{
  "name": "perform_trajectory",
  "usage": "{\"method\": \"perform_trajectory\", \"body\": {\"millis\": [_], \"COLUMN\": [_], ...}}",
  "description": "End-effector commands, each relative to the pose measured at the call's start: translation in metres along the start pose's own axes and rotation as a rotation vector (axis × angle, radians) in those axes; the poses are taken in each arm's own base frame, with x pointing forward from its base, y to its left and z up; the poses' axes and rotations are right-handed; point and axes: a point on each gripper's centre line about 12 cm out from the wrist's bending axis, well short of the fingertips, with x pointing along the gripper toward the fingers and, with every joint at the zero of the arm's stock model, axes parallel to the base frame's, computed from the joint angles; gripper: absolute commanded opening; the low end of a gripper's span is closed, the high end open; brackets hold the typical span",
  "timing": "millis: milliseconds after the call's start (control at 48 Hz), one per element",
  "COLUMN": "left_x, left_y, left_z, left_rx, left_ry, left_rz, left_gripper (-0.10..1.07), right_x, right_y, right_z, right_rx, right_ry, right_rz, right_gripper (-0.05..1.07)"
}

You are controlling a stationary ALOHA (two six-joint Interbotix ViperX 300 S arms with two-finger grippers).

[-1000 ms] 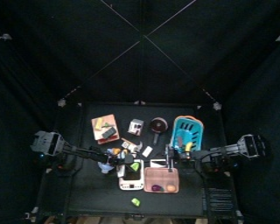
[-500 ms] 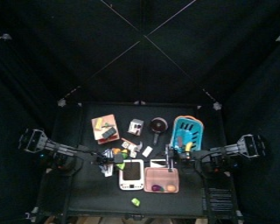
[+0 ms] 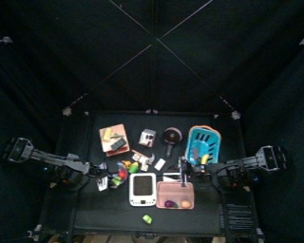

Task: Place starfruit top in bowl

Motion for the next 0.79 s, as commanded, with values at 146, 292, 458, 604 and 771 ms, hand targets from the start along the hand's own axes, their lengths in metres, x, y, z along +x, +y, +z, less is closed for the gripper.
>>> {"method": "perform_trajectory", "body": {"millis": [146,292,458,604,771], "left_x": [-0.003,0.000,0.001,0.000,0.000], "left_y": [0.015,0.023,0.027,0.029,0.035], "left_z": [-0.013,-0.021,-0.020,-0.017,-0.014], "left_rx": [-0.041,-0.063,-0.075,-0.084,-0.111], "left_ry": [-0.012,0.003,-0.008,-0.027,-0.035], "left_rz": [0.015,0.034,0.042,0.045,0.063], "left_gripper": [0.71,0.71,0.71,0.71,0.72], "right_x": [0.004,0.006,0.007,0.007,0.007], "right_y": [-0.001,-0.001,-0.001,-0.001,-0.001], "right_z": [0.009,0.009,0.008,0.007,0.006], "right_rx": [0.001,0.004,0.003,0.003,0.003], "right_ry": [-0.025,-0.026,-0.021,-0.018,-0.011], "right_rz": [-0.002,-0.003,-0.002,-0.002,-0.002], "right_gripper": [0.69,0.69,0.69,0.69,0.69]}}
